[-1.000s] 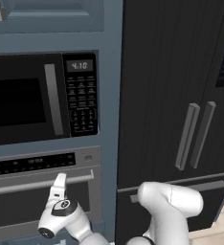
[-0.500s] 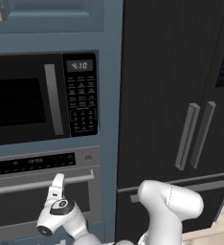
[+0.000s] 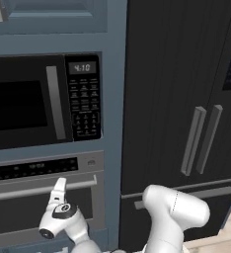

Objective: Take the fish from the oven and place it on the plate on the counter.

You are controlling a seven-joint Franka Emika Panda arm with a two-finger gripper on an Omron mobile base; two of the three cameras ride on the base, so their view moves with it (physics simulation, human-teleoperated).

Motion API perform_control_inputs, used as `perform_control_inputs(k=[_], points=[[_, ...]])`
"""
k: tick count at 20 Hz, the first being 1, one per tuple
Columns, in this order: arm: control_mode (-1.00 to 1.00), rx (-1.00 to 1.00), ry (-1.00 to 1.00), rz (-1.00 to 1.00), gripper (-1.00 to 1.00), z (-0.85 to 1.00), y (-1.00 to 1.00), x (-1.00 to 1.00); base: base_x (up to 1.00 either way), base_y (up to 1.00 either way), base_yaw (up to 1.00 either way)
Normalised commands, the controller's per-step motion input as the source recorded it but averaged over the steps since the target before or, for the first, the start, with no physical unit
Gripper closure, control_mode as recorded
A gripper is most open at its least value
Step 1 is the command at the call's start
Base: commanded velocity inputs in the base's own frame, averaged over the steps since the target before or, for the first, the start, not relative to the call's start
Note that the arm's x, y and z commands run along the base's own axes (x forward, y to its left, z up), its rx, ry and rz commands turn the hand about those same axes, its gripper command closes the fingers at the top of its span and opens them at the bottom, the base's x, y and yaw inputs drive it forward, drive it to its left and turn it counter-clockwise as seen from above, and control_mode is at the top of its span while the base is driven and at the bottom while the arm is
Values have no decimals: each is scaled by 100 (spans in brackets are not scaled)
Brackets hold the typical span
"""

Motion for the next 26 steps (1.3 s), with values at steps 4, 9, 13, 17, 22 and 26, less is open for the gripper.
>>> perform_control_inputs(k=[4,9,13,17,22,26], points=[[-100,0,0,0,100,-21,14,37,0,0,0],[-100,0,-6,0,100,-4,17,-3,0,0,0],[-100,0,-15,0,100,0,34,-49,0,0,0],[-100,-1,-6,0,100,-8,58,-89,0,0,0],[-100,0,0,0,100,-39,63,-100,0,0,0],[-100,0,2,0,100,-56,71,-100,0,0,0]])
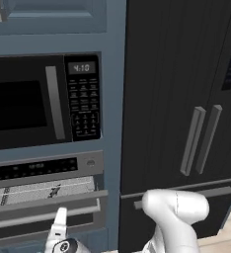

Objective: Take the fish from the oven and place it on the plate on the counter.

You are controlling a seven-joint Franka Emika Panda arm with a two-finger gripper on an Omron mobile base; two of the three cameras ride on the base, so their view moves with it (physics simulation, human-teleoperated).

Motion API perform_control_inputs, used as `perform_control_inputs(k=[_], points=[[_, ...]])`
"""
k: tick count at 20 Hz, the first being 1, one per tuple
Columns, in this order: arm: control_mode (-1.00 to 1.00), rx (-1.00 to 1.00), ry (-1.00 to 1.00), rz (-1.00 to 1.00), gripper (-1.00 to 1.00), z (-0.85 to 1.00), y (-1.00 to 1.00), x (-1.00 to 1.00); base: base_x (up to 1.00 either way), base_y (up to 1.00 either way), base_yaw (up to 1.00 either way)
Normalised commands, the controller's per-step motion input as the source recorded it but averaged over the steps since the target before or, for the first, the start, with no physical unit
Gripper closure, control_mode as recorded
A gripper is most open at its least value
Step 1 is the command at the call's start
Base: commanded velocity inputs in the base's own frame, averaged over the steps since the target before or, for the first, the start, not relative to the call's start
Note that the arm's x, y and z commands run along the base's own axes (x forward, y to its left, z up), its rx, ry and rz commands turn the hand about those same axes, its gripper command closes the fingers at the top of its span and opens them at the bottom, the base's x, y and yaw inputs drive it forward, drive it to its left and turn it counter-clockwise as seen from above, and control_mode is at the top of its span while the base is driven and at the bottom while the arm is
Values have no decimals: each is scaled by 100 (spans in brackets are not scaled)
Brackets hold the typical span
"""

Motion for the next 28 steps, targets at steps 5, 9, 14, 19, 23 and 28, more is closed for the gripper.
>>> perform_control_inputs(k=[5,9,14,19,23,28], points=[[-100,-2,3,1,100,-70,76,-100,0,0,0],[-100,-3,6,3,-100,-77,81,-100,0,0,0],[-100,0,15,4,-100,-54,59,-99,0,0,0],[-100,15,52,6,-100,-12,44,-85,0,0,0],[-100,19,60,4,-100,-8,48,-80,0,0,0],[-100,15,46,0,-100,14,45,-85,0,0,0]])
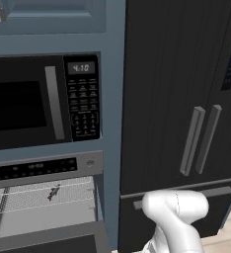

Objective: Take the fish from the oven and place it on the plate on the counter.

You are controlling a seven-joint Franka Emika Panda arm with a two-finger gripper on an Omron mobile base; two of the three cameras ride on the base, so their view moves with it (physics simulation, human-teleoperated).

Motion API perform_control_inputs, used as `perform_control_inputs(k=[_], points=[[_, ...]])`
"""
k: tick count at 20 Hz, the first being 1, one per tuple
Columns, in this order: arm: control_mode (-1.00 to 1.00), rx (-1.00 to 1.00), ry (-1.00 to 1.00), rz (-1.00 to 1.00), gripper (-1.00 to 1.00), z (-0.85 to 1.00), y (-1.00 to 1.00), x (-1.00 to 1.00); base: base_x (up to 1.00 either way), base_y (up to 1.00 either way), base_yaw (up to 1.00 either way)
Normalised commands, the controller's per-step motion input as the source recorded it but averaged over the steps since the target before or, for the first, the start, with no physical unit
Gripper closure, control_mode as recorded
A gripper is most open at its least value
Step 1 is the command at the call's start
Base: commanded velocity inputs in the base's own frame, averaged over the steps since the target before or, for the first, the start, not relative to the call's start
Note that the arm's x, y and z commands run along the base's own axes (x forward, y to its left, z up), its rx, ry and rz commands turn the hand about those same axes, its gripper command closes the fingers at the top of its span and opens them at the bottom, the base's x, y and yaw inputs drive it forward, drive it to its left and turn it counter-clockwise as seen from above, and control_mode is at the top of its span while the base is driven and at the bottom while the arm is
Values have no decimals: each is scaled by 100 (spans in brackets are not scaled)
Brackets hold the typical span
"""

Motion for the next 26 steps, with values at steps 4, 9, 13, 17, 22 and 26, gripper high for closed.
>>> perform_control_inputs(k=[4,9,13,17,22,26], points=[[-100,12,23,0,-100,86,21,-15,0,0,0],[-100,5,1,0,-100,100,0,6,0,0,0],[-100,-3,0,-8,-100,71,-4,68,0,0,0],[-100,-11,-4,-10,-100,31,-31,94,0,0,0],[-100,-13,0,-5,-100,13,-37,88,0,0,0],[-100,-27,-2,0,-100,-1,-30,80,0,0,0]])
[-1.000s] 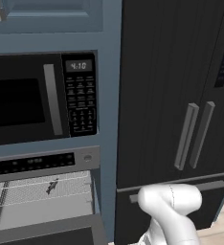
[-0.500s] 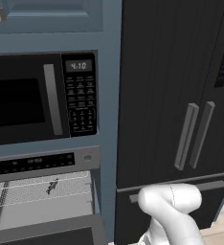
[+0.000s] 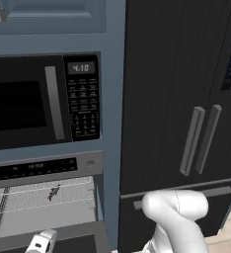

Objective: Take the fish from the oven and place it on the plate on the counter.

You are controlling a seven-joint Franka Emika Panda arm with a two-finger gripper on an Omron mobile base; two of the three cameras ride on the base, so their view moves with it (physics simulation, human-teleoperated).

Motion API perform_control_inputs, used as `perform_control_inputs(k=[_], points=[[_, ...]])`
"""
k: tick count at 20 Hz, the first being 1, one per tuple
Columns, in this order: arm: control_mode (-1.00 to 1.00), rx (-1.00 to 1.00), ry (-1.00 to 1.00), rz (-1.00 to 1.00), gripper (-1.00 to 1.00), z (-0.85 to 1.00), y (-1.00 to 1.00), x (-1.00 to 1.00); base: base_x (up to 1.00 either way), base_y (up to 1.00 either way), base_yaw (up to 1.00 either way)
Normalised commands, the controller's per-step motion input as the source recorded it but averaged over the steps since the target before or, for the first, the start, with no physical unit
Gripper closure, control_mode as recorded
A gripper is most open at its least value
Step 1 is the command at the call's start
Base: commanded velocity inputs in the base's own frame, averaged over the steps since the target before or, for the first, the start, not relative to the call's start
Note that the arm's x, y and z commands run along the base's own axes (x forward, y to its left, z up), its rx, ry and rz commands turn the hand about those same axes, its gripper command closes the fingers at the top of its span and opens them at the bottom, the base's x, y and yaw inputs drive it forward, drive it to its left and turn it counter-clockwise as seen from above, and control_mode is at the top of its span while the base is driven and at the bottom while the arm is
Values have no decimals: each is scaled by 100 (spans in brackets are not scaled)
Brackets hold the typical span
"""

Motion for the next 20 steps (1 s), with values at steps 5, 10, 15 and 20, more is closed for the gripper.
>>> perform_control_inputs(k=[5,10,15,20], points=[[-100,-33,-6,-1,-100,-5,-21,78,0,0,0],[-100,-28,-23,-3,-100,-28,-2,47,0,0,0],[-100,-25,-28,-7,-100,-46,-13,38,0,0,0],[-100,-3,-10,-8,-100,-17,-53,73,0,0,0]])
